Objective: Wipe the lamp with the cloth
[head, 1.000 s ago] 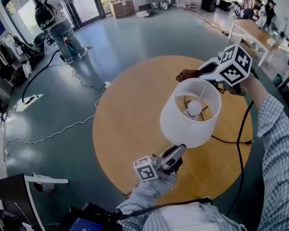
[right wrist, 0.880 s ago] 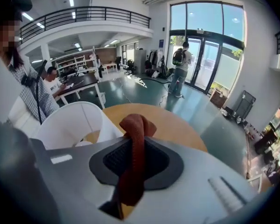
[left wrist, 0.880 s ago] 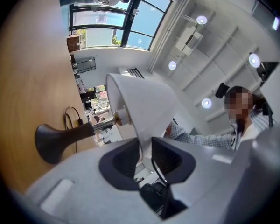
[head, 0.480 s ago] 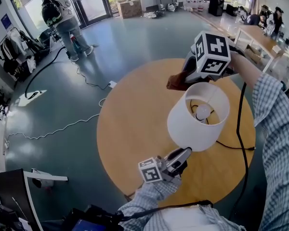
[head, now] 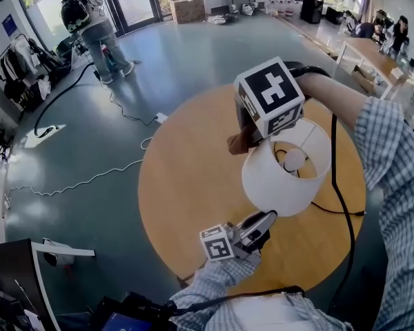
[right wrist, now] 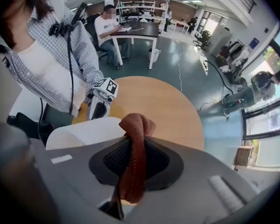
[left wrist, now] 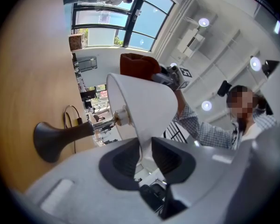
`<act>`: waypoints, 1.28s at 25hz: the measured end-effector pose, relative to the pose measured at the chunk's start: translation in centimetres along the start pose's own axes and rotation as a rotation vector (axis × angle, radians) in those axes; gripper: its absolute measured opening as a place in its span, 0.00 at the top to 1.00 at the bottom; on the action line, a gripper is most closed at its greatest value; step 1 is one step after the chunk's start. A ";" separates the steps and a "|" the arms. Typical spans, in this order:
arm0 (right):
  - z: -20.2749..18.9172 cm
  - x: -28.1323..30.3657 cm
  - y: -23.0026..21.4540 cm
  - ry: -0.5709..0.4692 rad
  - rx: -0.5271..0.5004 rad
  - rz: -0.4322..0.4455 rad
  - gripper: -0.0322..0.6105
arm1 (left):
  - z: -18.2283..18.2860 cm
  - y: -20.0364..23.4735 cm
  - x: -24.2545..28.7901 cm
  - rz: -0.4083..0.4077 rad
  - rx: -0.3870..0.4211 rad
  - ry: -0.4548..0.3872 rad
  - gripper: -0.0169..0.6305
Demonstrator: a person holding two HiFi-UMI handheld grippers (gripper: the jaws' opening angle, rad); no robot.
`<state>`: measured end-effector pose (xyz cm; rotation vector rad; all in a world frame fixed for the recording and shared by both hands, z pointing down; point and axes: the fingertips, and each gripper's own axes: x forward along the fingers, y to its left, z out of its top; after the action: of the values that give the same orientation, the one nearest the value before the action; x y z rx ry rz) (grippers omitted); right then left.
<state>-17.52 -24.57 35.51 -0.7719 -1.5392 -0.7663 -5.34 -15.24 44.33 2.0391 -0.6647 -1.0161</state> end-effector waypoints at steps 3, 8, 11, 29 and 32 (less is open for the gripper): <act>0.7 -0.3 0.9 0.081 -0.104 0.002 0.85 | -0.2 0.2 0.3 0.003 -0.001 -0.001 0.85; 3.3 0.1 4.4 0.111 -0.237 0.054 0.85 | -0.3 0.4 0.3 0.012 0.000 -0.003 0.85; 5.2 0.1 5.7 0.121 -0.338 0.012 0.85 | -0.3 0.5 0.1 0.022 0.001 -0.002 0.85; 5.5 -0.3 14.7 0.114 -0.431 -0.457 0.85 | 0.3 0.9 0.3 0.048 0.014 -0.025 0.85; 5.3 -0.9 15.7 0.080 -0.349 -0.572 0.85 | 0.3 0.8 0.3 0.048 0.013 -0.027 0.85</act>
<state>-7.49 -11.38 34.85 -0.5362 -1.5882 -1.4990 -5.50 -15.98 44.72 2.0144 -0.7324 -1.0151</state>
